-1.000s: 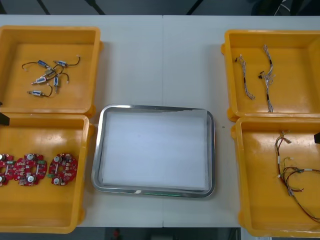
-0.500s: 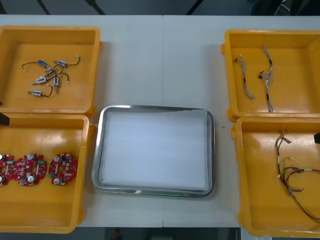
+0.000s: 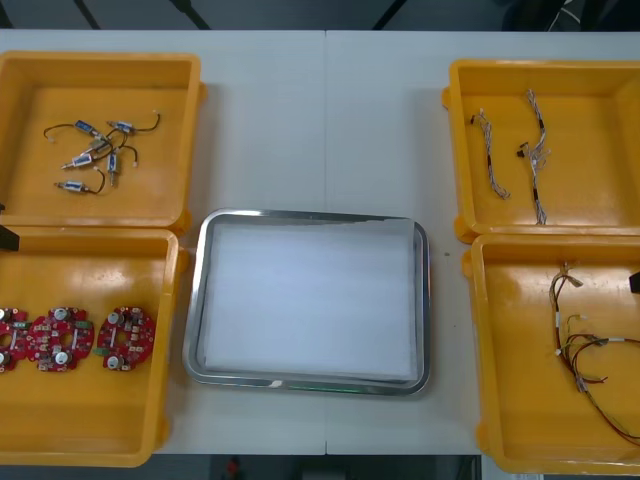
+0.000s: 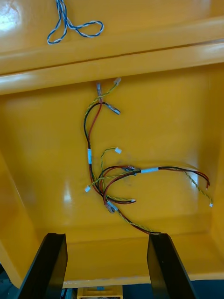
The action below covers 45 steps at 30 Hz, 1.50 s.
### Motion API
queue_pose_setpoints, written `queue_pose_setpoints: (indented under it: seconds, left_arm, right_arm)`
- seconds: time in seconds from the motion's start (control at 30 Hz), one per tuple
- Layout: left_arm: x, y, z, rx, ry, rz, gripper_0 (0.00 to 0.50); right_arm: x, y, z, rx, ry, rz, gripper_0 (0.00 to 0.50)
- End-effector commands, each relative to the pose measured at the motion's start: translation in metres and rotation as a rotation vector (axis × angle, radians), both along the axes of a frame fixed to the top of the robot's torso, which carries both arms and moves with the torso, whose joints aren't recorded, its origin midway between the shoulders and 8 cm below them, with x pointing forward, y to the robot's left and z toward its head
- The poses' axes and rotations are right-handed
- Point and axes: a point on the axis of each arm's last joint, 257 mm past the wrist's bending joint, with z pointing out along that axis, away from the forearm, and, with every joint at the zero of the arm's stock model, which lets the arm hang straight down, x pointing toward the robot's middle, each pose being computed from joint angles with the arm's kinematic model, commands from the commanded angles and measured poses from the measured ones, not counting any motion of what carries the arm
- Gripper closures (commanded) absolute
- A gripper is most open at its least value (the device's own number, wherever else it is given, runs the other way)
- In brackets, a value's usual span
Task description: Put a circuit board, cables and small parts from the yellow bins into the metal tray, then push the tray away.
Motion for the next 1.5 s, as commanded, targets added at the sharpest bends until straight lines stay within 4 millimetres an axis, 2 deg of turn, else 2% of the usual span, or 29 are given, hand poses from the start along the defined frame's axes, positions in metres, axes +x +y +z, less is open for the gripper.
queue_pose_setpoints:
  seconds: [0.03, 0.4, 0.67, 0.83, 1.07, 1.33, 1.5]
  left_arm:
    - [-0.017, 0.013, -0.014, 0.123, 0.070, -0.169, 0.000]
    - [-0.013, 0.026, -0.017, 0.107, 0.072, -0.150, 0.000]
    - [-0.007, 0.043, -0.019, 0.094, 0.068, -0.099, 0.000]
    - [-0.006, 0.056, -0.020, 0.083, 0.070, -0.039, 0.000]
    - [-0.002, 0.070, -0.016, 0.055, 0.046, 0.102, 0.000]
    - [0.002, 0.083, -0.016, 0.036, 0.021, 0.225, 0.000]
    - [0.004, 0.095, -0.021, 0.020, 0.021, 0.265, 0.000]
  right_arm:
    - [-0.007, -0.022, 0.003, -0.141, 0.021, 0.132, 0.000]
    - [-0.007, -0.023, -0.004, -0.240, 0.016, 0.473, 0.000]
    - [-0.008, -0.020, -0.022, -0.309, -0.015, 0.762, 0.000]
    - [-0.011, -0.019, -0.035, -0.356, -0.034, 0.939, 0.000]
    - [-0.013, -0.030, -0.044, -0.476, -0.024, 1.172, 0.000]
    - [-0.004, -0.040, -0.059, -0.623, -0.035, 1.350, 0.000]
    - [0.000, -0.046, -0.077, -0.617, -0.041, 1.349, 0.000]
